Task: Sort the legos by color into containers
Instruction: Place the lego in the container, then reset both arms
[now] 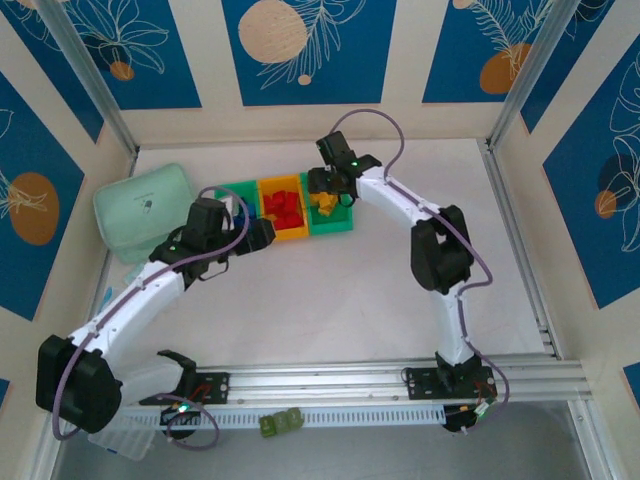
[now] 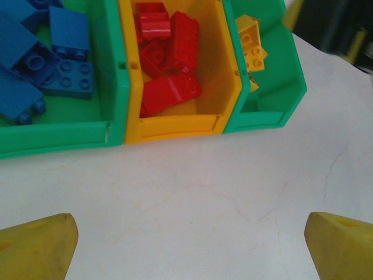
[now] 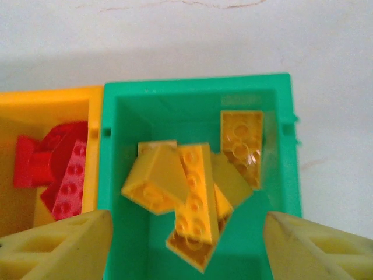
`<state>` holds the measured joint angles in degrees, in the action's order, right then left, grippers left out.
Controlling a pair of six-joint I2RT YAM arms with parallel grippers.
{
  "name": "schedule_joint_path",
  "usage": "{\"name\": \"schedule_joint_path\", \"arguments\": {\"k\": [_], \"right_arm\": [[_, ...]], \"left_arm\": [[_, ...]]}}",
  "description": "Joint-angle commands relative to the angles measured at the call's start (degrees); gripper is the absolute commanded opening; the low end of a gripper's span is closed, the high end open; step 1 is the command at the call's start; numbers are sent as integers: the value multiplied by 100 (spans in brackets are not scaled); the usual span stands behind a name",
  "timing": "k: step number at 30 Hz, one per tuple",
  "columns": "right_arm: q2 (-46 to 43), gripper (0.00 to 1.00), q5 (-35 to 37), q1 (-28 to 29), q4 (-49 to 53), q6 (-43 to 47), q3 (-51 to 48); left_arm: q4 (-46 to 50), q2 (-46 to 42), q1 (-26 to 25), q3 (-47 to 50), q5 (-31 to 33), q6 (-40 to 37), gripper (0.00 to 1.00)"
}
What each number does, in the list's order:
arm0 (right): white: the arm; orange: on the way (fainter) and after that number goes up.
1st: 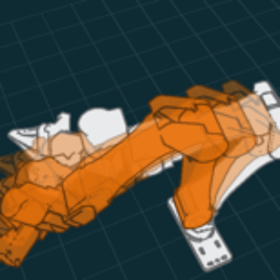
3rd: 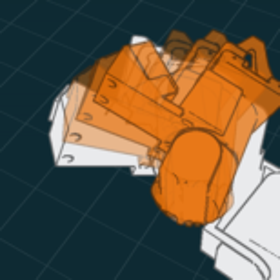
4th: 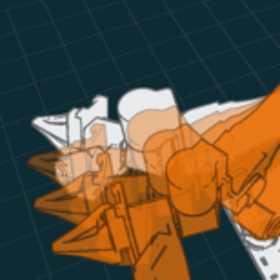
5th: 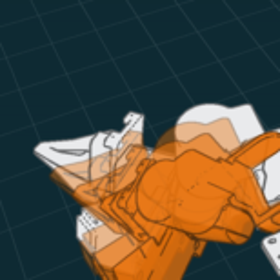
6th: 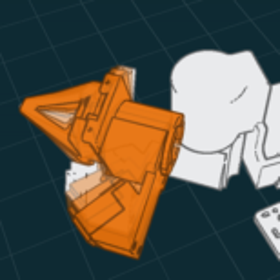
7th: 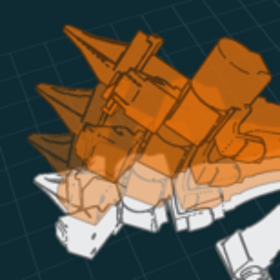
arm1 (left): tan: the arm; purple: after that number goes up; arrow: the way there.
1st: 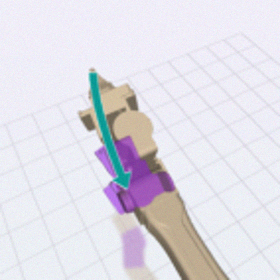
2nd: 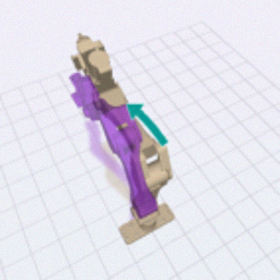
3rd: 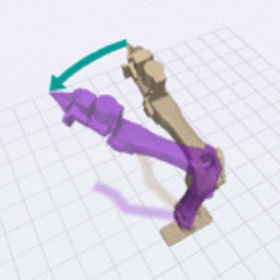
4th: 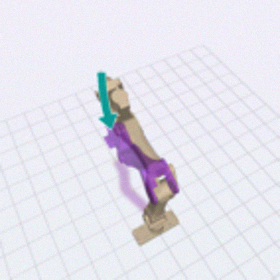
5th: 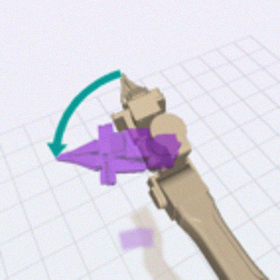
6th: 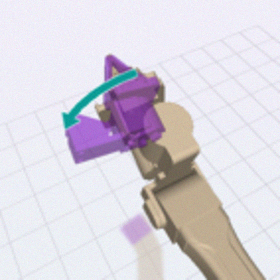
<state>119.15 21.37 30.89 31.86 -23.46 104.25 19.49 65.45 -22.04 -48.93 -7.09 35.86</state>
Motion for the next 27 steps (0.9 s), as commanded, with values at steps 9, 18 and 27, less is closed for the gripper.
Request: {"name": "schedule_joint_path", "arguments": {"k": [9,18,27], "right_arm": [[-3066,99,47,-889,-958,-112,-3008],[-4687,99,500,-2231,-3460,412,-6323],[-3940,99,-892,-3227,-6419,1239,-7692]], "left_arm": [[602,-718,989,-106,2117,-1392,99],[-2670,-653,1791,2006,3597,-2739,99],[-6740,900,1791,3266,2299,-3612,99]]}}
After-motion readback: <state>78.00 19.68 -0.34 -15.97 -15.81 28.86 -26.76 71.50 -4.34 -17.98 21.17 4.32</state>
